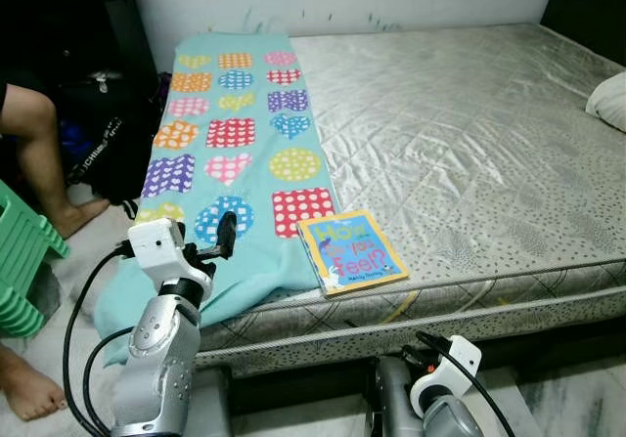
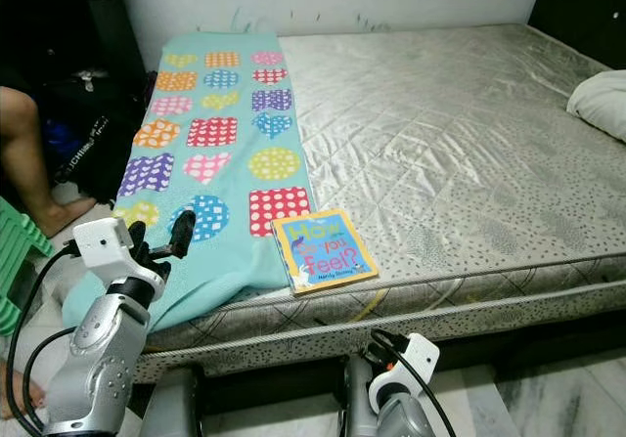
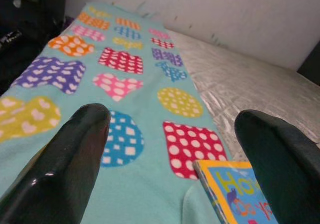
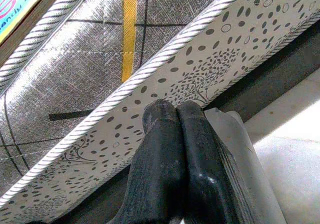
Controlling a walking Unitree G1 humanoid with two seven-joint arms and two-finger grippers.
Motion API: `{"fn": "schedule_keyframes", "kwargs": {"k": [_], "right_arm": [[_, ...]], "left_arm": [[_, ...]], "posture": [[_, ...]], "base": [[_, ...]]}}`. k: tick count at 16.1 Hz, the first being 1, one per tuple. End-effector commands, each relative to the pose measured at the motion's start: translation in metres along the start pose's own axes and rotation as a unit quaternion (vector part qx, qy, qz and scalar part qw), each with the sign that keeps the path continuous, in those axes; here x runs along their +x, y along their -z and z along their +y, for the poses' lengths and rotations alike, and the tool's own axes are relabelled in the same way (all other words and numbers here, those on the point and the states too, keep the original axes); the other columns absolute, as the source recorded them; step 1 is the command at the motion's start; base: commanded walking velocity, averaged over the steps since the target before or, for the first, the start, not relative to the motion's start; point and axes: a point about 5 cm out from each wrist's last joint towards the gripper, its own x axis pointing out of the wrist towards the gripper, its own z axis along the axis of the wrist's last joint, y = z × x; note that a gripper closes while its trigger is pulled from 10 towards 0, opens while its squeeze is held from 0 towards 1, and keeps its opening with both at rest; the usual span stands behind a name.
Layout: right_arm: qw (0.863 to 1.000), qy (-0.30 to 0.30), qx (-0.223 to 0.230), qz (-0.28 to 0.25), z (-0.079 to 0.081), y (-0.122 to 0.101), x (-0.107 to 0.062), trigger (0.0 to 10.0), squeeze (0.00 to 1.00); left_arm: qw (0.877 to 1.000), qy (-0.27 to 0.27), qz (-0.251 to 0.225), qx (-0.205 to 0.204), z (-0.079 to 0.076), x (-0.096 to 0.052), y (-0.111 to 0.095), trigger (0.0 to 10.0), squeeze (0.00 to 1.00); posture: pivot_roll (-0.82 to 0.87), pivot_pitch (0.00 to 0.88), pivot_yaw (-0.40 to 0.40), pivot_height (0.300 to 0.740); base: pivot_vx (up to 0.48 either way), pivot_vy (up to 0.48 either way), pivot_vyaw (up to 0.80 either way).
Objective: Clean up the room
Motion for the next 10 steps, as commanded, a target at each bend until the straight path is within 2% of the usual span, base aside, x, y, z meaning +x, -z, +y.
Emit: {"fn": "schedule_keyframes", "kwargs": {"k": [1,6,10], "right_arm": [[0.912,-0.136,-0.246,-0.300,0.1492,-0.1655,-0.0156,10.0,0.00],[0.913,-0.128,-0.235,-0.307,0.1495,-0.1730,-0.0137,10.0,0.00],[0.913,-0.129,-0.235,-0.307,0.1496,-0.1730,-0.0136,10.0,0.00]], "left_arm": [[1.000,0.000,-0.002,0.004,-0.0012,0.0017,-0.0002,10.0,0.00],[1.000,0.003,-0.007,0.004,-0.0019,0.0041,0.0017,10.0,0.00],[1.000,0.003,-0.007,0.004,-0.0019,0.0041,0.0017,10.0,0.00]], "posture": [[-0.09,0.000,0.000,0.551],[-0.09,0.000,0.000,0.598],[-0.09,0.000,0.018,0.602]], "base": [[0.000,0.000,0.00],[0.000,0.000,0.00],[0.000,0.000,0.00]]}}
